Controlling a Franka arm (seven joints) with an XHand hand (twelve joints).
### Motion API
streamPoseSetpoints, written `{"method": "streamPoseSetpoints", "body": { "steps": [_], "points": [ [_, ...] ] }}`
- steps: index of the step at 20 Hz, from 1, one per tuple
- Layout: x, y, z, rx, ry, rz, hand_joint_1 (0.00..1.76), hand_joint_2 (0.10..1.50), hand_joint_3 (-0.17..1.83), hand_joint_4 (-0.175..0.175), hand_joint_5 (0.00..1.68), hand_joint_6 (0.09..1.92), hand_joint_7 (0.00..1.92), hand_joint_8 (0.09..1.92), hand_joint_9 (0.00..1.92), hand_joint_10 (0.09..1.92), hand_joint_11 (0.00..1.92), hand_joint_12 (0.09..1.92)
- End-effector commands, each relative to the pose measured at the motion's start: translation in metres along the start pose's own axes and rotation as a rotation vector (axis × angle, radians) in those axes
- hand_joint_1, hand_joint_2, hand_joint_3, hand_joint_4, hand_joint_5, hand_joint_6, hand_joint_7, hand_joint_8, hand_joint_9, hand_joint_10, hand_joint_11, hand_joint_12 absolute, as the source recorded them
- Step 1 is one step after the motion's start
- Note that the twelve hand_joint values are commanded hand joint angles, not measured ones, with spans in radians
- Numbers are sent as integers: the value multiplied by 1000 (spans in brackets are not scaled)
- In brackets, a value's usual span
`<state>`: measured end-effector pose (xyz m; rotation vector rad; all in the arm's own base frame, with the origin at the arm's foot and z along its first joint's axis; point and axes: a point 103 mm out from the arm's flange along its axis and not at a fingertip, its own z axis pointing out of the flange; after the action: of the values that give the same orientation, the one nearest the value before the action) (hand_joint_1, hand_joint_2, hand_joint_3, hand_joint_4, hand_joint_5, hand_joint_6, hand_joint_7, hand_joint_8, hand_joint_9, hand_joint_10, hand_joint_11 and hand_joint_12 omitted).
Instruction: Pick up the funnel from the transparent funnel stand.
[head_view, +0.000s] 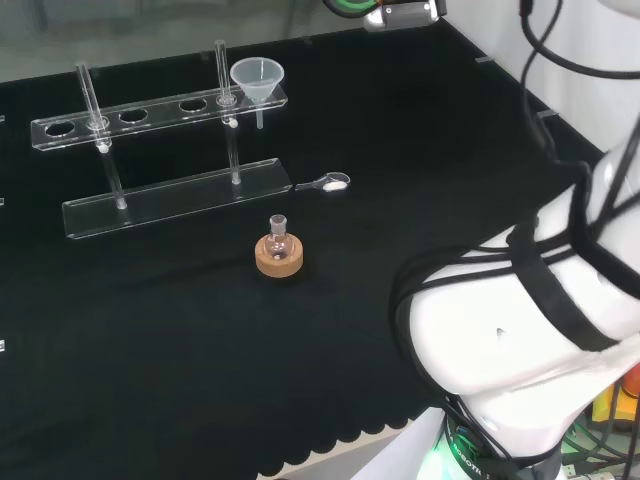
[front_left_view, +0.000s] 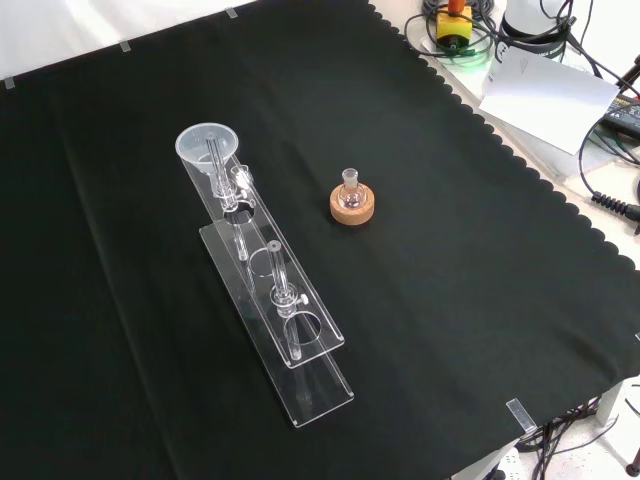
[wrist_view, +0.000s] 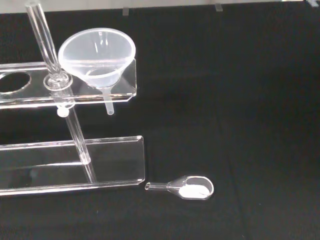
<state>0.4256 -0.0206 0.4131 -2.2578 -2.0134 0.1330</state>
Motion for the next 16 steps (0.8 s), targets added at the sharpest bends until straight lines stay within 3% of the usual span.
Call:
{"method": "streamPoseSetpoints", "body": {
  "steps": [1,16],
  "points": [
    [-7,80,17,35,20,-43,77,1254,233,-22,291,87,30,540,227,644,27,1374],
    [48,139,76,213,-20,-128,449,991,128,-54,266,87,40,631,273,718,95,1435]
  ]
}}
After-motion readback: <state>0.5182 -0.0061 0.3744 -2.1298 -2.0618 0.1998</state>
